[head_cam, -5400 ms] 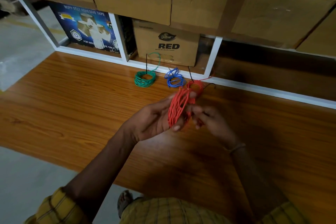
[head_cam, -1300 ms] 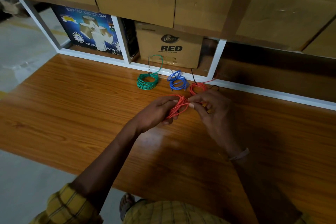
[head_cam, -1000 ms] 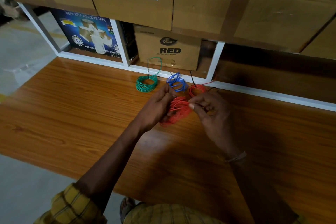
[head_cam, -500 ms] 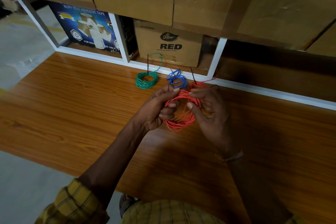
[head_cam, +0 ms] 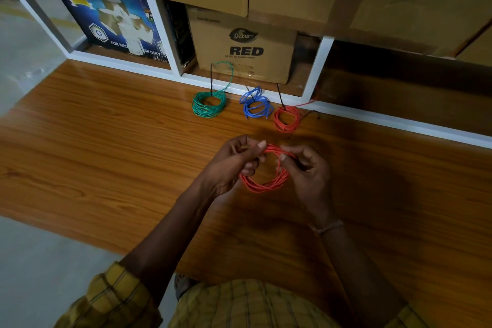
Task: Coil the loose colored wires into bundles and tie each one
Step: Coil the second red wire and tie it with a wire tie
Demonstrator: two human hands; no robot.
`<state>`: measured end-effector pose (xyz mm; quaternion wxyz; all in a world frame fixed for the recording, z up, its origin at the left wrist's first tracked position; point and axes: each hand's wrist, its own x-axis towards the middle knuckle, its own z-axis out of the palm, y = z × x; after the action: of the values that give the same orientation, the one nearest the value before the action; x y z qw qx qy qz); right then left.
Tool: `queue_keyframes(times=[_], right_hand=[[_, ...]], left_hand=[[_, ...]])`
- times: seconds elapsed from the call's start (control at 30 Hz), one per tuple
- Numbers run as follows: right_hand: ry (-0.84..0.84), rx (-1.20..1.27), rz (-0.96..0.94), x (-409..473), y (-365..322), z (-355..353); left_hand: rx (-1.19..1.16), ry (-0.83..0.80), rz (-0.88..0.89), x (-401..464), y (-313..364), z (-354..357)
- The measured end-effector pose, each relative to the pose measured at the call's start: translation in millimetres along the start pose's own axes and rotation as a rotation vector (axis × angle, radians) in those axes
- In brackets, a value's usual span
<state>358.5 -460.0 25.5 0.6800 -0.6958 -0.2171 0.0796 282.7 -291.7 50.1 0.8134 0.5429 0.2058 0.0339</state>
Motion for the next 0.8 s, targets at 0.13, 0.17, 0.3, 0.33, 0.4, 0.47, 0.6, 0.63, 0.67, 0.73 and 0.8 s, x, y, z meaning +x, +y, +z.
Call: queue_keyframes(times=[0.13,0.17,0.3,0.33,0.4,0.47,0.6,0.63,0.67,0.73,0.8], right_hand=[[0.013,0.014,0.042,6.6,9.4,1.6],[0.007,0.016,0.052,8.2,11.4,1.6],[-0.038,0.044,0.124,15.5,15.0,1.1],[-0.056,0.052,0.146,17.9,15.1,0.4],[-0.11,0.073,0.168,24.0,15.8,-3.3],[-0.164,0.12,0.198,33.0,17.4,-9.2],[-0.038,0.054,0.253,66.9,37.9,-27.5],[0.011,-0.059,0.242,78.2,48.9,-34.1],[0.034,-0.194,0.237,90.2,60.4,-41.0],[0.015,-0.445,0.253,115.3,80.3,-52.0],[-0.049,-0.659,0.236,137.9,93.4,-55.5]], left_hand=[[0.045,0.049,0.059,11.1,-1.9,2.6],[0.049,0.06,0.066,13.7,-2.2,2.5],[0.08,0.101,0.067,23.2,-3.3,-0.4],[0.096,0.115,0.064,25.6,-3.6,-1.4],[0.141,0.146,0.063,29.7,-3.8,-3.7],[0.2,0.167,0.071,32.9,-3.7,-6.7],[0.267,0.184,0.086,38.1,-3.8,-11.8],[0.266,0.191,0.08,39.2,-4.3,-12.4],[0.262,0.197,0.074,39.9,-4.7,-13.1],[0.258,0.198,0.068,40.4,-5.5,-13.3],[0.25,0.191,0.062,39.9,-5.4,-12.6]])
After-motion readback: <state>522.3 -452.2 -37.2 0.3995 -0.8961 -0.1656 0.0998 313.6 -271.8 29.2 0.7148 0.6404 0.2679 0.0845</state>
